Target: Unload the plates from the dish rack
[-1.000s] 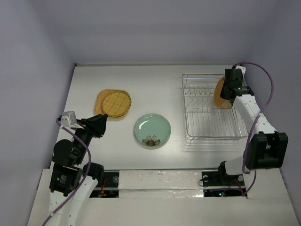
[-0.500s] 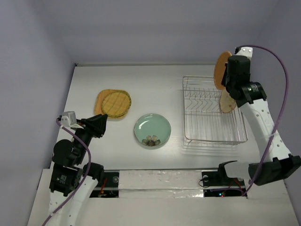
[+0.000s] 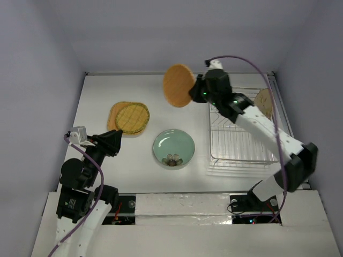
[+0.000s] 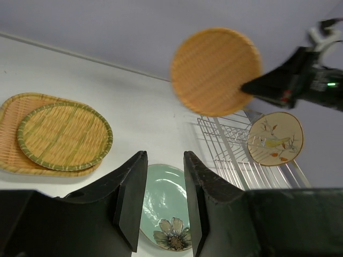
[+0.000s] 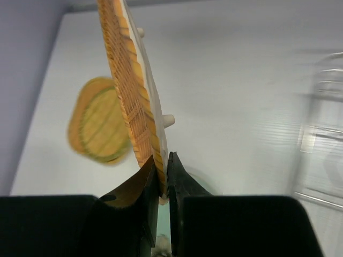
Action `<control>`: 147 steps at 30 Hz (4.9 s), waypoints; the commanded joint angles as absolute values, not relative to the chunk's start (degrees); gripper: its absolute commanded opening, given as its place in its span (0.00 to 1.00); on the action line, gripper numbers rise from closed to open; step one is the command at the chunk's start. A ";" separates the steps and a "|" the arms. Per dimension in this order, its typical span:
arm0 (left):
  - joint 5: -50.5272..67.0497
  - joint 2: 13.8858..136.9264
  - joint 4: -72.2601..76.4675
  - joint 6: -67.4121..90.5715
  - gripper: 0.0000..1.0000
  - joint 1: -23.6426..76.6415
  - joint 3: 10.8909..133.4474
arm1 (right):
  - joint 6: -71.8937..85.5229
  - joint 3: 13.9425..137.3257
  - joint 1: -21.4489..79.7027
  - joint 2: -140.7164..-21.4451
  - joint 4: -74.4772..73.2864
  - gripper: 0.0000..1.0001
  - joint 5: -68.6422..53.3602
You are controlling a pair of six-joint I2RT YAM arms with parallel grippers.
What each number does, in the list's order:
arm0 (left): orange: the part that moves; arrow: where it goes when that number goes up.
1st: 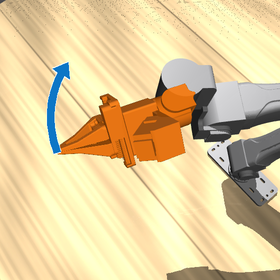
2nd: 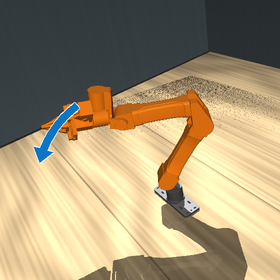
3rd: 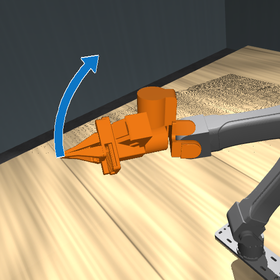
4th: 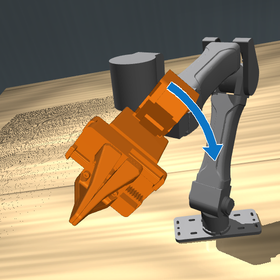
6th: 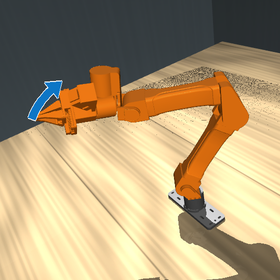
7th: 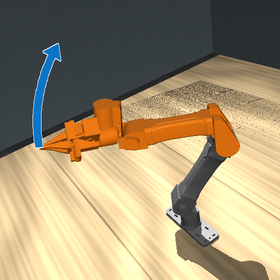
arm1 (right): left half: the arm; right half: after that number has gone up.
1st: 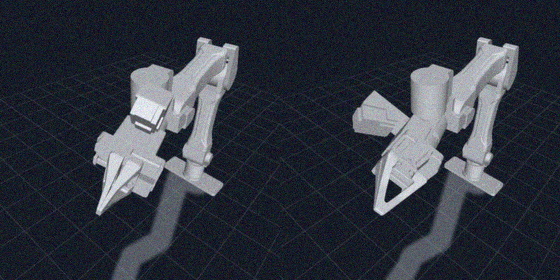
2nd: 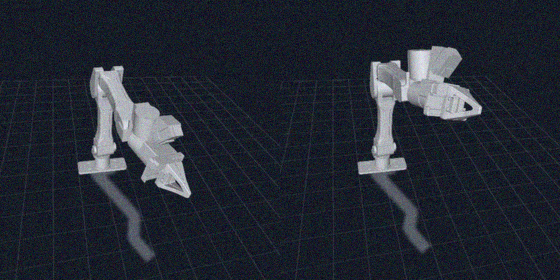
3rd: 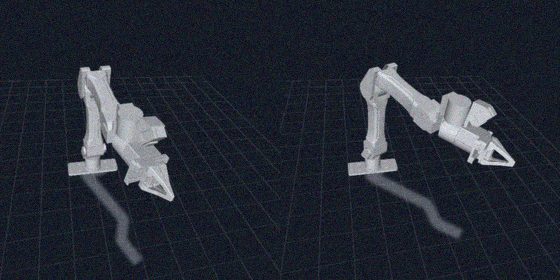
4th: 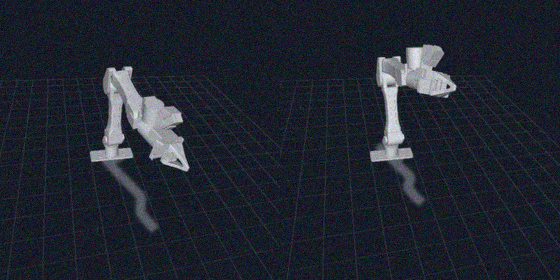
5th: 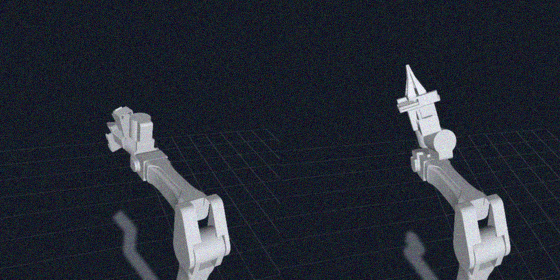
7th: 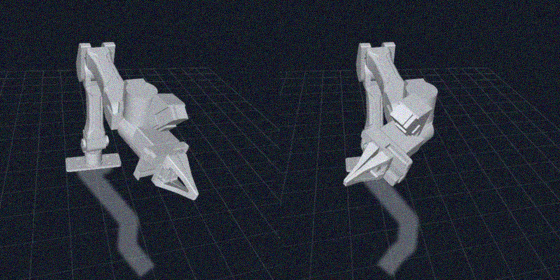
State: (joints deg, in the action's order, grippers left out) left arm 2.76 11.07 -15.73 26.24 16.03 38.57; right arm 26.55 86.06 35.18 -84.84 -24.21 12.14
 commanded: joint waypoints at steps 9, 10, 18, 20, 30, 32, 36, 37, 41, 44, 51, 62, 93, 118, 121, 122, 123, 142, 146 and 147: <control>2.02 12.30 -13.62 26.54 0.31 15.82 38.23 | 52.55 98.34 45.35 -115.47 5.35 0.00 -3.86; 2.20 12.39 -13.62 26.54 0.32 15.30 38.23 | 55.17 98.52 45.96 -116.97 6.41 0.00 -4.13; 2.29 12.75 -13.71 26.37 0.32 15.29 38.23 | 62.05 101.95 47.11 -127.69 7.04 0.00 -5.45; 2.20 12.74 -13.54 26.37 0.33 15.29 38.23 | 62.58 102.65 47.72 -128.93 6.86 0.06 -6.06; 2.11 12.92 -13.71 26.46 0.33 15.29 38.32 | 59.16 112.05 50.79 -134.83 -2.63 0.64 -6.60; 2.11 12.92 -13.62 26.46 0.33 15.29 38.23 | 57.22 111.62 50.80 -133.43 -4.38 0.79 -5.28; 2.28 13.01 -13.62 26.46 0.33 15.29 38.23 | 53.18 110.04 50.80 -130.27 -8.43 0.90 -0.37; 2.29 13.01 -13.62 26.46 0.33 15.29 38.23 | 51.61 109.26 51.32 -129.64 -9.22 0.92 1.56; 2.20 12.75 -13.62 26.46 0.33 15.29 38.23 | 48.70 106.62 51.33 -126.04 -12.65 0.92 6.67; 2.20 12.66 -13.62 26.37 0.33 15.29 38.23 | 47.20 104.33 51.33 -122.88 -13.27 0.88 8.70; 2.29 12.83 -13.54 26.37 0.33 15.29 38.23 | 42.89 102.65 51.33 -117.95 -17.39 0.73 10.10; 3.07 12.39 -13.45 26.10 0.26 15.29 38.14 | 35.78 83.45 46.34 -92.58 -24.94 0.00 30.48; 5.19 8.70 -12.83 25.40 0.34 15.29 38.14 | 15.91 78.21 0.70 -86.13 -38.76 0.50 44.20; 4.39 7.47 -13.18 25.49 0.35 15.29 38.41 | 9.06 87.97 0.70 -93.96 -45.79 0.26 47.64; 4.22 7.38 -13.18 25.49 0.35 15.29 38.41 | 8.17 89.03 0.70 -94.22 -46.40 0.09 47.72; 4.22 7.38 -13.27 25.49 0.35 15.29 38.41 | 8.26 89.90 0.70 -94.13 -47.02 0.03 47.81; 4.22 7.47 -13.27 25.58 0.35 15.29 38.41 | 8.26 90.26 0.70 -94.04 -47.28 0.00 47.99; 4.04 6.86 -13.01 25.93 0.35 15.29 38.14 | 2.64 93.69 3.86 -83.59 -45.53 0.00 50.87; 4.22 7.03 -12.92 25.93 0.36 15.29 38.06 | 3.60 98.16 5.36 -82.97 -47.89 0.00 54.66; 4.22 7.21 -12.83 25.84 0.36 15.29 38.06 | 3.95 100.44 5.88 -82.88 -49.12 0.00 55.02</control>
